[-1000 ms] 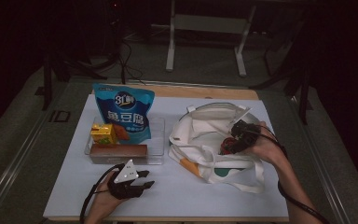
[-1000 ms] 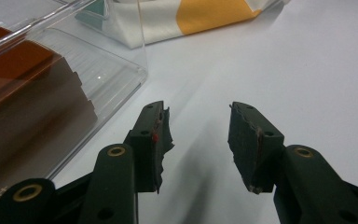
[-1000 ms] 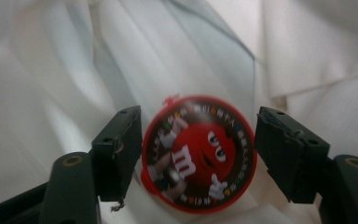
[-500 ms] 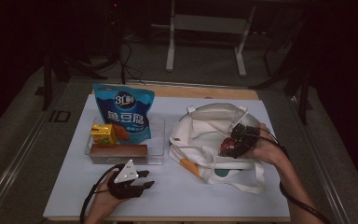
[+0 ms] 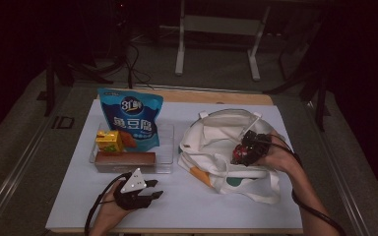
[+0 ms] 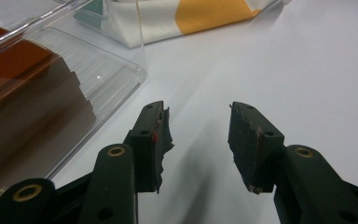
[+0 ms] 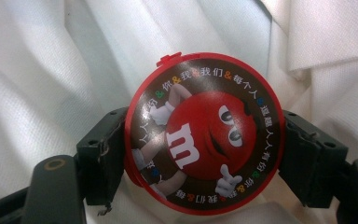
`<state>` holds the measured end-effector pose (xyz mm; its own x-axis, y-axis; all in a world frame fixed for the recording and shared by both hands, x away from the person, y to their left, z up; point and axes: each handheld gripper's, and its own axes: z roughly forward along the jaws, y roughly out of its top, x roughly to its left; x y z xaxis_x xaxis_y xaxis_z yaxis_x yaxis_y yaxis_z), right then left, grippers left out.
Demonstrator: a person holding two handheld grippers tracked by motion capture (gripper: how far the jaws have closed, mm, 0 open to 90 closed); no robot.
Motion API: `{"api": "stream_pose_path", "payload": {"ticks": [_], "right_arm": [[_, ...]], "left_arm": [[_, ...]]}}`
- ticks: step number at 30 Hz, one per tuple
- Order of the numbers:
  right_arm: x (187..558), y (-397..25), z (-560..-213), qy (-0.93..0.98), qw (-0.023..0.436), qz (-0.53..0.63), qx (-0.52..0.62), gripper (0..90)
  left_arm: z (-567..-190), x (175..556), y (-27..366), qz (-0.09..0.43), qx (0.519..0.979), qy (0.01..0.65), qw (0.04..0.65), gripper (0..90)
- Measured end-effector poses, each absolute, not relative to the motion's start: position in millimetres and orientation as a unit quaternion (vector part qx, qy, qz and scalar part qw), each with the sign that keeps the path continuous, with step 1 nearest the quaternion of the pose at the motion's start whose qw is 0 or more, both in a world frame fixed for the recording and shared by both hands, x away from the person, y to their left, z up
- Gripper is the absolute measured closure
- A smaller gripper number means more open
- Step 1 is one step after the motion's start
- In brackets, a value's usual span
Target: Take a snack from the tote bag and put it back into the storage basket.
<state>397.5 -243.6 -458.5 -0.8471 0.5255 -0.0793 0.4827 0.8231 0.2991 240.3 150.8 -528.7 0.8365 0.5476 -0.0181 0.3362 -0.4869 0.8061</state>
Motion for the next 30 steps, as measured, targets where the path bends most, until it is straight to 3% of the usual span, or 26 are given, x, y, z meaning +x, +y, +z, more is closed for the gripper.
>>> {"api": "stream_pose_path", "payload": {"ticks": [30], "right_arm": [[398.4, -241.0, -430.2, 0.943, 0.087, 0.182, 0.266, 25.8]], "left_arm": [[-528.5, 240.2, 150.9, 0.122, 0.852, 0.259, 0.438, 56.0]]}}
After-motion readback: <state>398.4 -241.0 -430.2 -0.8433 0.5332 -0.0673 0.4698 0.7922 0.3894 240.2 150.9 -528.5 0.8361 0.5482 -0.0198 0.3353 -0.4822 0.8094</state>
